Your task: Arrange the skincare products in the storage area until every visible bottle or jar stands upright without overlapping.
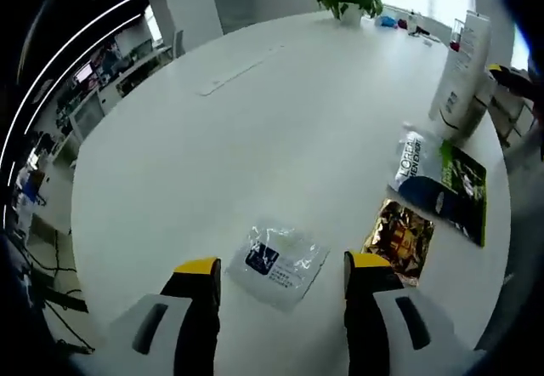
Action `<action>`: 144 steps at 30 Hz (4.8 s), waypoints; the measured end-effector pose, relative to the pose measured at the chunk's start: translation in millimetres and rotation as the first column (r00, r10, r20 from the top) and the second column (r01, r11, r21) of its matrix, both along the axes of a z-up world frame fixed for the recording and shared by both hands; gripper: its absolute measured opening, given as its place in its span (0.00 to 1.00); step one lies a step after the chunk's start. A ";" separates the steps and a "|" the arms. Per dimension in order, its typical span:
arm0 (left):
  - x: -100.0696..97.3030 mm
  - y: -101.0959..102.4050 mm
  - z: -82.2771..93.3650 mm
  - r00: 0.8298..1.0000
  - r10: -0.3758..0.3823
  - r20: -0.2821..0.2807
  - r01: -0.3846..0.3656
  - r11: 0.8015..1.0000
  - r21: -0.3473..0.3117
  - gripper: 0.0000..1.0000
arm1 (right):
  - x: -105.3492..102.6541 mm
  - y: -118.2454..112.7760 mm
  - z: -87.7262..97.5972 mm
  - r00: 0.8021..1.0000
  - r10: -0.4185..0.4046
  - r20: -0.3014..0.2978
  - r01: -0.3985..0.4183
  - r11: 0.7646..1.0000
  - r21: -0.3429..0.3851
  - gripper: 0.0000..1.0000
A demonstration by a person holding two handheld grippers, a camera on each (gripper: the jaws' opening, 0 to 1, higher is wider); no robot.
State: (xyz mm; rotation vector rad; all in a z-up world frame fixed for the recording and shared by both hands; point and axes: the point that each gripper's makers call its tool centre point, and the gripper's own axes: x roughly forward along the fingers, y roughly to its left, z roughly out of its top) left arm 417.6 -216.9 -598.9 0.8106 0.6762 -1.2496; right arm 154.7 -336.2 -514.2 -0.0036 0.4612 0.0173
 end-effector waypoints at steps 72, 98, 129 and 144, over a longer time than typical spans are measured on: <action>-68.8 82.2 -20.3 0.983 -0.074 -0.168 0.129 0.930 0.345 0.39 | -0.8 6.6 -3.7 0.999 0.036 -0.017 -0.035 0.999 0.016 1.00; -126.0 83.1 -18.3 0.947 0.195 -0.255 -0.140 0.965 0.220 0.38 | -0.9 90.2 11.8 0.916 0.402 0.011 -0.400 0.913 -0.078 0.86; -153.3 59.0 -10.8 0.779 0.411 -0.473 -0.451 0.892 0.031 0.38 | 96.0 160.3 -84.9 0.754 0.611 -0.240 -0.652 0.740 -0.166 0.47; -154.6 56.9 -12.6 0.826 0.347 -0.443 -0.375 0.926 0.025 0.38 | 92.8 158.3 -98.1 0.752 0.616 -0.234 -0.654 0.743 -0.145 0.35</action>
